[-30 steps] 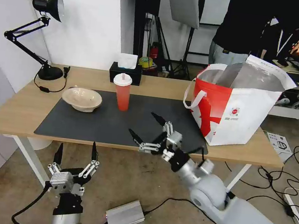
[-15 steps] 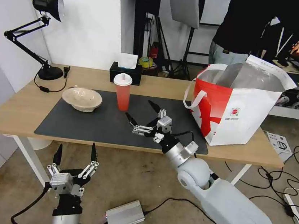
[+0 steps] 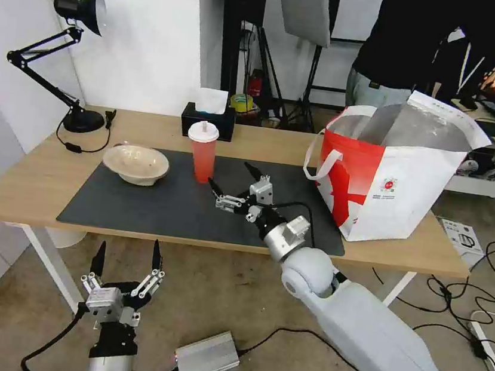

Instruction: Pick up the trash from the table and place it into the takeout bag.

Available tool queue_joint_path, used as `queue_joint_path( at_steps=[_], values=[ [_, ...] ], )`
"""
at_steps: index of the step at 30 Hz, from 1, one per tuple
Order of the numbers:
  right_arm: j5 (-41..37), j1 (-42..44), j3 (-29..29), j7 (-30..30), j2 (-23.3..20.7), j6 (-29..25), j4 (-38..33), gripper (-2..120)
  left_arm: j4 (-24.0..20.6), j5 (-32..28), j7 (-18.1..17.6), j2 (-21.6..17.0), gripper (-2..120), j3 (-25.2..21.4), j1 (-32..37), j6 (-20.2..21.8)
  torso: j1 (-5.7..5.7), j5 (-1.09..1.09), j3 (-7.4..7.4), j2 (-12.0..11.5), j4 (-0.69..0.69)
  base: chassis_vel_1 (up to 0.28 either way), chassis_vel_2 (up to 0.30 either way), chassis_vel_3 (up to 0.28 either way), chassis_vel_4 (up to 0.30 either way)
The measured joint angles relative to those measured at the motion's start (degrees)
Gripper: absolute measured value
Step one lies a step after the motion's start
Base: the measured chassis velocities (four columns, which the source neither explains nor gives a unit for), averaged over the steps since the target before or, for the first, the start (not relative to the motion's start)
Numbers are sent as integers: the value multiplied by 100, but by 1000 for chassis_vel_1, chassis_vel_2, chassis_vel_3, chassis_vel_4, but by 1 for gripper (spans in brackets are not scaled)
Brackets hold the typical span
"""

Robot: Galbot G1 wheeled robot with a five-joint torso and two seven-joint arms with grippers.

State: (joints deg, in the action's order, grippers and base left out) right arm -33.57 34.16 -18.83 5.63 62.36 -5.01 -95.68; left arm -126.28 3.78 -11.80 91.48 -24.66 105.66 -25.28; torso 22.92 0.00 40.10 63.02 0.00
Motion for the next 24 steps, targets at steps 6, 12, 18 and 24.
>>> queue_joint_path(
  at_steps=[6, 12, 18, 24],
  values=[
    [-130, -177, -11, 11, 102, 197, 203, 100, 39, 2, -2, 1, 100, -28, -23, 31, 0, 0, 0, 0, 0, 0, 0, 0, 0],
    [-205, -308, 0, 11, 214, 368, 307, 100, 51, -2, -7, 2, 100, -23, -35, 34, 0, 0, 0, 0, 0, 0, 0, 0, 0],
    [-283, -460, 3, 18, 376, 462, 495, 100, 61, 2, -6, 3, 100, -9, -32, 34, 0, 0, 0, 1, 0, 0, 0, 0, 0],
    [-286, -571, 34, 13, 601, 506, 831, 100, 101, 4, -7, 4, 100, -29, -12, 10, 0, 1, 0, 1, 0, 0, 0, 0, 0]
  ],
)
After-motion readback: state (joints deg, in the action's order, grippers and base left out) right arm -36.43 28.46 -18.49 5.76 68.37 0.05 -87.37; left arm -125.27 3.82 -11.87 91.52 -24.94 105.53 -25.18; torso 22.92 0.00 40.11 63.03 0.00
